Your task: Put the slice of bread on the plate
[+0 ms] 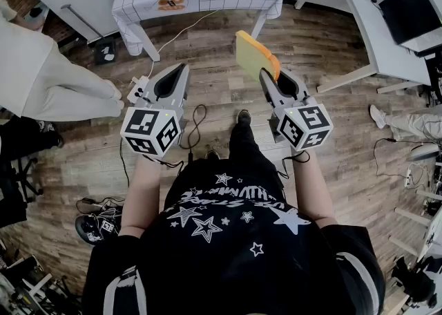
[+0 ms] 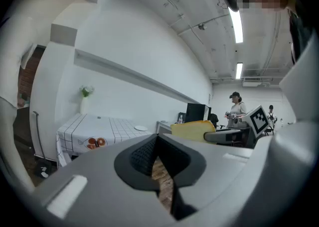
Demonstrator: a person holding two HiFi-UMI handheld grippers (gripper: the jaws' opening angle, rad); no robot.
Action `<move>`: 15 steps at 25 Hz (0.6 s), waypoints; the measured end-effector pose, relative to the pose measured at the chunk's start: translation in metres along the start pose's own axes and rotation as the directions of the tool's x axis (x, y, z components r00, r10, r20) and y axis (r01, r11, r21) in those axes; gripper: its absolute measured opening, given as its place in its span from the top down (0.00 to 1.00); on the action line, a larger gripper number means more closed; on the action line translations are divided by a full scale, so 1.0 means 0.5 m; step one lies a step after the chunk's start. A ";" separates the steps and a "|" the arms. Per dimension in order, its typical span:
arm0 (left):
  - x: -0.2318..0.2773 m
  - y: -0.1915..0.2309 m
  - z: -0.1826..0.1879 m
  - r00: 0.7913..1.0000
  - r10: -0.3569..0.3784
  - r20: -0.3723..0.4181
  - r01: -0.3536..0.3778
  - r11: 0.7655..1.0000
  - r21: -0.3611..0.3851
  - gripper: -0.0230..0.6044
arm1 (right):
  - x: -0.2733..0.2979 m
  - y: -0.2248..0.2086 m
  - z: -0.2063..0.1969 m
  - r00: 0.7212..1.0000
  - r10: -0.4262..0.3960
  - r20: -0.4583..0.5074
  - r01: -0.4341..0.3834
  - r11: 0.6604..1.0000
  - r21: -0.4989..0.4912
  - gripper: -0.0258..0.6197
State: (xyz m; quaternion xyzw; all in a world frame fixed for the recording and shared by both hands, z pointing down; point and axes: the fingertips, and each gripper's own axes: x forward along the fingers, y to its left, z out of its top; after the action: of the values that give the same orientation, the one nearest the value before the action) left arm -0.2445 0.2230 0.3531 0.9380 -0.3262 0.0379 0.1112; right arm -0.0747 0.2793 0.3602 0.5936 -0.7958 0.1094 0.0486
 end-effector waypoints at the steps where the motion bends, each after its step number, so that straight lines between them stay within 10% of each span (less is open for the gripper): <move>1: 0.001 -0.003 0.001 1.000 0.001 -0.001 -0.001 1.000 0.006 0.95 | -0.001 0.000 0.002 1.000 -0.001 0.004 0.001 1.000 -0.001 0.81; 15: -0.018 -0.011 0.005 1.000 0.003 0.012 -0.003 1.000 0.005 0.95 | -0.003 0.019 0.013 1.000 0.005 0.006 -0.005 0.999 -0.034 0.81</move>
State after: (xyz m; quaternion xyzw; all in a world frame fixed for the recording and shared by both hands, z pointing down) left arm -0.2481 0.2319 0.3482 0.9380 -0.3281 0.0333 0.1068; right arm -0.0829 0.2820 0.3526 0.5911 -0.7991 0.0941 0.0562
